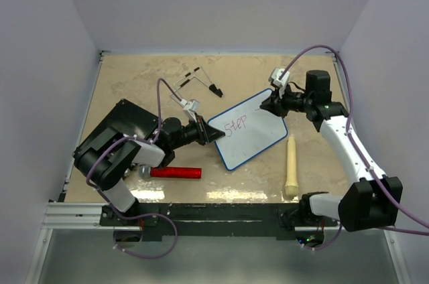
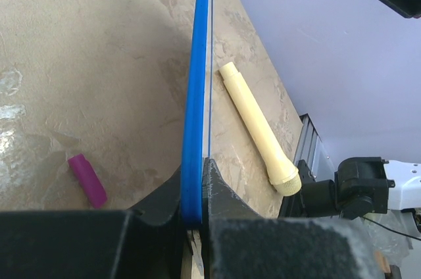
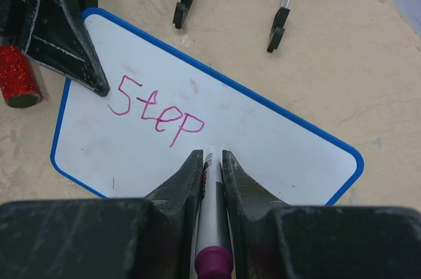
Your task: Write a sentence on the whiteboard
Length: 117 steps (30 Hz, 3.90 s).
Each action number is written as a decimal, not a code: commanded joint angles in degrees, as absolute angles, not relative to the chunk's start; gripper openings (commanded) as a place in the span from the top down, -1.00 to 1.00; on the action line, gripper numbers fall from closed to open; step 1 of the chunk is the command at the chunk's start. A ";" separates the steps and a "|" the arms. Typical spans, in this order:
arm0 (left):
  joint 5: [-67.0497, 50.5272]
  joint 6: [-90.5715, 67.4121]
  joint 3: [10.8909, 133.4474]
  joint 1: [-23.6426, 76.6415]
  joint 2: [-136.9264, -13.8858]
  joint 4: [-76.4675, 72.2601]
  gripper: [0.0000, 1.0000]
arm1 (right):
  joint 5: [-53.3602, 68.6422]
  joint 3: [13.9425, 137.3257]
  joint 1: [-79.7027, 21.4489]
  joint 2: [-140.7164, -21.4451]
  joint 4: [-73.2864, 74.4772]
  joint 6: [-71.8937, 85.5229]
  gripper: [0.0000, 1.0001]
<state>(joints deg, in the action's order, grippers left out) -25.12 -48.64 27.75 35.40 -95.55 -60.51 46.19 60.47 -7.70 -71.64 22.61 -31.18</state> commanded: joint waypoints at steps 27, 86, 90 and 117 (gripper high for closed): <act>-26.28 -45.44 26.02 35.95 -92.99 -65.21 1.00 | 52.21 58.97 -5.98 -73.65 20.03 -34.88 1.00; -26.80 -46.23 23.73 35.95 -93.16 -69.61 1.00 | 52.47 57.83 -6.77 -74.27 20.57 -39.29 1.00; -27.07 -46.32 23.99 35.95 -93.34 -69.79 1.00 | 51.33 58.18 -7.99 -75.06 20.13 -38.94 1.00; -27.60 -45.88 24.26 35.95 -93.43 -69.52 1.00 | 33.67 58.89 -12.22 -78.84 12.75 -29.36 1.00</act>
<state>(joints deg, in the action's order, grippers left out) -25.63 -48.80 24.08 35.40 -94.37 -64.14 40.16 57.63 -12.01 -79.09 17.30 -31.70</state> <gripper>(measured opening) 0.083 0.163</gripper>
